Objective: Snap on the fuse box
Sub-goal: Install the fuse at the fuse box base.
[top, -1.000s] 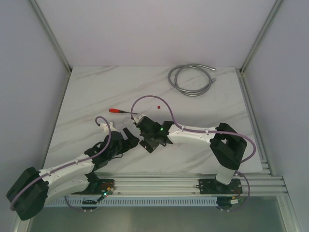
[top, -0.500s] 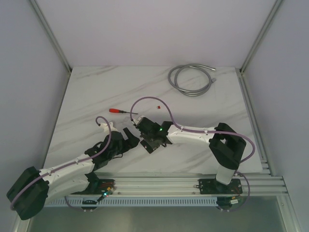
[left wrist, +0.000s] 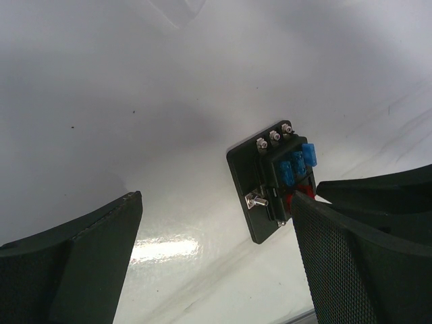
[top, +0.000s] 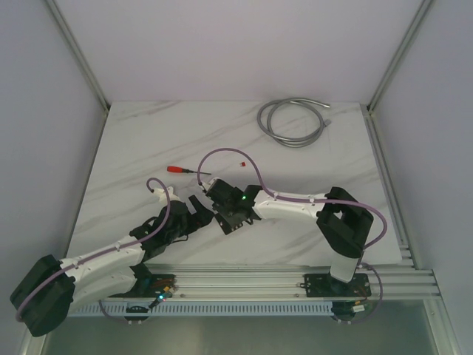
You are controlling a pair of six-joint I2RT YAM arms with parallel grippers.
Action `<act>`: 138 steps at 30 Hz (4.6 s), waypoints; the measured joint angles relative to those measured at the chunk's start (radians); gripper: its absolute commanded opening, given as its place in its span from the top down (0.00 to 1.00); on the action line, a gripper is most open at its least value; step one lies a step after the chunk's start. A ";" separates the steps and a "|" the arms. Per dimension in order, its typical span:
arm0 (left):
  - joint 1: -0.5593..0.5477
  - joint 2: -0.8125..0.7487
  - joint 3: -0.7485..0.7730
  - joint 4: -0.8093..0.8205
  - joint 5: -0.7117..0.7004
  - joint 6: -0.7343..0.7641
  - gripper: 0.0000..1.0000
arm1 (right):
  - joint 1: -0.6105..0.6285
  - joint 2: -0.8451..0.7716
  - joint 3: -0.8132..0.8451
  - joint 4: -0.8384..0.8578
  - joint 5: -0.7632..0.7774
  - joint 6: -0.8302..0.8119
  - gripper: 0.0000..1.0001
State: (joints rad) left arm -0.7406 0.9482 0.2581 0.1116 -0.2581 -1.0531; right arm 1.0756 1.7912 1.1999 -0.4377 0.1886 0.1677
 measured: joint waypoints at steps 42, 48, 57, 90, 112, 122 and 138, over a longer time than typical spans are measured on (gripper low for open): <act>-0.060 0.252 0.001 0.263 0.153 -0.068 0.47 | 0.000 -0.035 -0.034 0.047 0.019 0.133 0.94; -0.076 0.266 0.001 0.271 0.153 -0.083 0.53 | -0.001 -0.035 -0.039 0.051 0.019 0.144 0.96; -0.097 0.307 0.001 0.315 0.153 -0.106 0.57 | -0.007 -0.043 -0.064 0.083 0.022 0.165 1.00; -0.110 0.327 0.003 0.334 0.140 -0.113 0.60 | -0.011 0.012 -0.023 0.045 0.025 0.157 1.00; -0.111 0.329 0.003 0.335 0.134 -0.114 0.60 | 0.009 0.055 0.025 -0.003 0.058 0.112 1.00; -0.111 0.325 0.003 0.331 0.124 -0.113 0.59 | -0.021 0.031 0.008 0.039 0.022 0.132 0.98; -0.111 0.274 0.013 0.280 0.108 -0.108 0.54 | -0.029 -0.097 -0.099 0.011 0.006 0.180 0.71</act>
State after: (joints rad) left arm -0.8513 1.2217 0.2710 0.3916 -0.1497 -1.1606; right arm 1.0470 1.6947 1.1011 -0.4263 0.1944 0.3473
